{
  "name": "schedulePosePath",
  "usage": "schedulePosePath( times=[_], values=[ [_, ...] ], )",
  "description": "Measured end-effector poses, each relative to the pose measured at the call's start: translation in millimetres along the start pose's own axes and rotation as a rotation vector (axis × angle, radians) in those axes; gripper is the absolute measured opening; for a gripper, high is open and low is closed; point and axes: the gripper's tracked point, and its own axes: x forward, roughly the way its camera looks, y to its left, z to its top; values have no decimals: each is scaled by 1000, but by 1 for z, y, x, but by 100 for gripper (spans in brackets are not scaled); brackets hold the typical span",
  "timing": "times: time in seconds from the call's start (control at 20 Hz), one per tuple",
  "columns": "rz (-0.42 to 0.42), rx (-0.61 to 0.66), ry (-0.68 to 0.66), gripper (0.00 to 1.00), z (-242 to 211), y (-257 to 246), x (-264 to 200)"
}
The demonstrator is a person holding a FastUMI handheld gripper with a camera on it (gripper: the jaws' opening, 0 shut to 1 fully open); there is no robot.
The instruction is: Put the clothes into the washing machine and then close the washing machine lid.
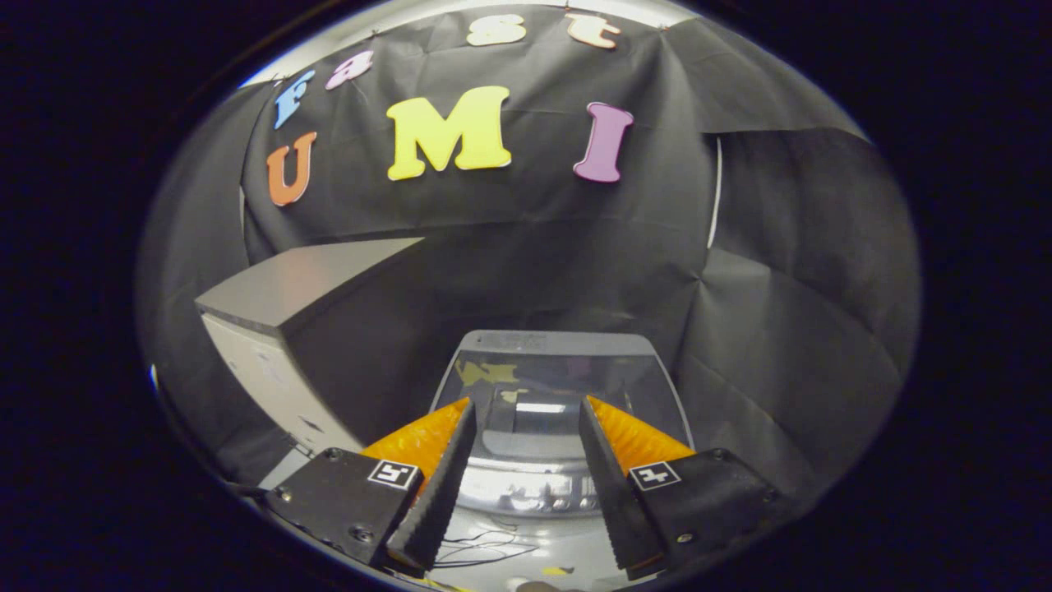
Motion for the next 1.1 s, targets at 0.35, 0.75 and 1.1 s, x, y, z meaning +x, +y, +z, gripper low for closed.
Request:
schedulePosePath(
  times=[0.35,0.75,1.1],
  values=[
    [-62,11,-91,80,-28,29,-134],
    [-56,3,-181,80,-40,61,-252],
    [-72,12,-227,81,-54,60,-308]
  ],
)
